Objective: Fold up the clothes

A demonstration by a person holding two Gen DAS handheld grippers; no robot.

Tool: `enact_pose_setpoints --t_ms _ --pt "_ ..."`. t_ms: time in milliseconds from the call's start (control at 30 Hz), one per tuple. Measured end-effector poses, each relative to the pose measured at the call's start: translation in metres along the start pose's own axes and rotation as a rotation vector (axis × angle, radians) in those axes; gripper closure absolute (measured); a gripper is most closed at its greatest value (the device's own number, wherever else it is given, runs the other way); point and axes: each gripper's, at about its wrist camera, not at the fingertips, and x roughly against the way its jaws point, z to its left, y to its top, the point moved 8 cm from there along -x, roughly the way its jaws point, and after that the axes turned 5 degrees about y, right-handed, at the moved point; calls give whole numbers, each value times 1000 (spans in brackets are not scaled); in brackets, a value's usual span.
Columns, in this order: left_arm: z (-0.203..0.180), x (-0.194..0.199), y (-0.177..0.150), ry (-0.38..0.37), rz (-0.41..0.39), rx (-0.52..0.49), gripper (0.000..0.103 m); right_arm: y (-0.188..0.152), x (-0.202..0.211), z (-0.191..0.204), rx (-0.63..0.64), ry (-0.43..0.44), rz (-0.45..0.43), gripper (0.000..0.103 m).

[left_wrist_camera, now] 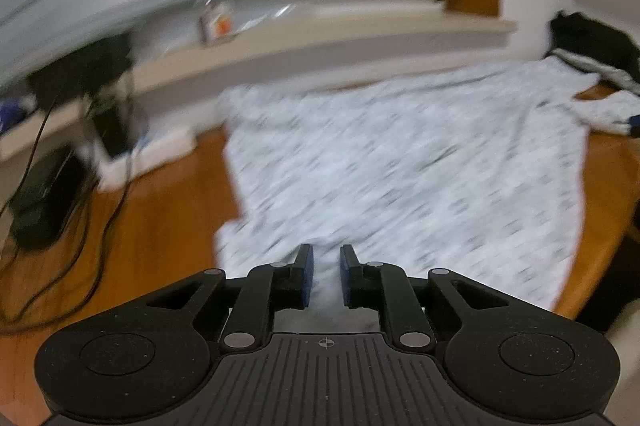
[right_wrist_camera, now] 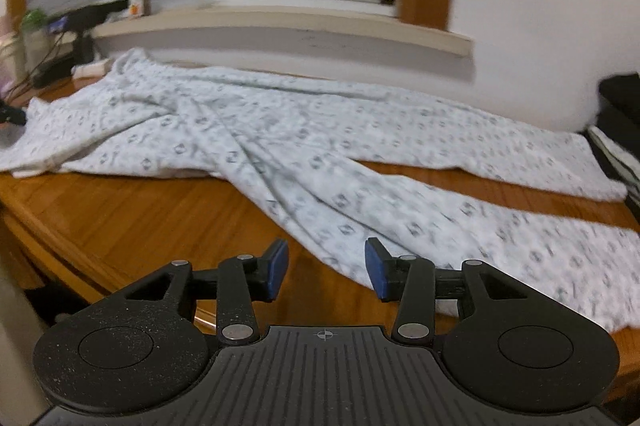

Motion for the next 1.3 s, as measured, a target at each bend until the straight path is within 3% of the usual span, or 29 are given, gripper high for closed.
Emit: enact_pose_setpoints --t_ms 100,167,233,333,567,633,667,700,800,867,1033,1167,1300 --pt "-35 13 16 -67 -63 -36 67 -3 1 -6 -8 -30 -17 59" --pt "-69 17 26 -136 -89 -90 61 -4 1 -9 -7 -50 -28 57" --pt "-102 16 34 -198 -98 -139 61 -6 3 -12 2 -61 -41 51" --pt "-139 2 42 -259 -92 -199 55 -10 7 -16 13 -76 -55 50" --pt "-179 -38 48 -290 -49 -276 55 -23 10 -29 39 -82 -61 50" --pt "-182 -46 49 -291 -44 -283 60 -24 10 -35 33 -75 -78 51" --pt "-183 -49 49 -290 -44 -286 75 -24 10 -38 24 -70 -87 51" --pt "-183 -52 50 -289 -44 -288 100 -24 10 -42 12 -66 -98 52" --pt "-172 -46 57 -286 -65 -253 102 -24 6 -54 -51 -41 -131 75" --pt "-160 -37 66 -268 -96 -224 102 -23 7 -62 -82 -48 -136 99" --pt "-128 -2 93 -273 -180 -152 102 -8 35 -73 -99 -80 -159 100" --pt "-113 26 112 -315 -241 -115 102 26 78 -71 -46 -109 -222 100" --pt "-109 21 124 -314 -247 -111 102 70 84 -71 4 -161 -281 100"
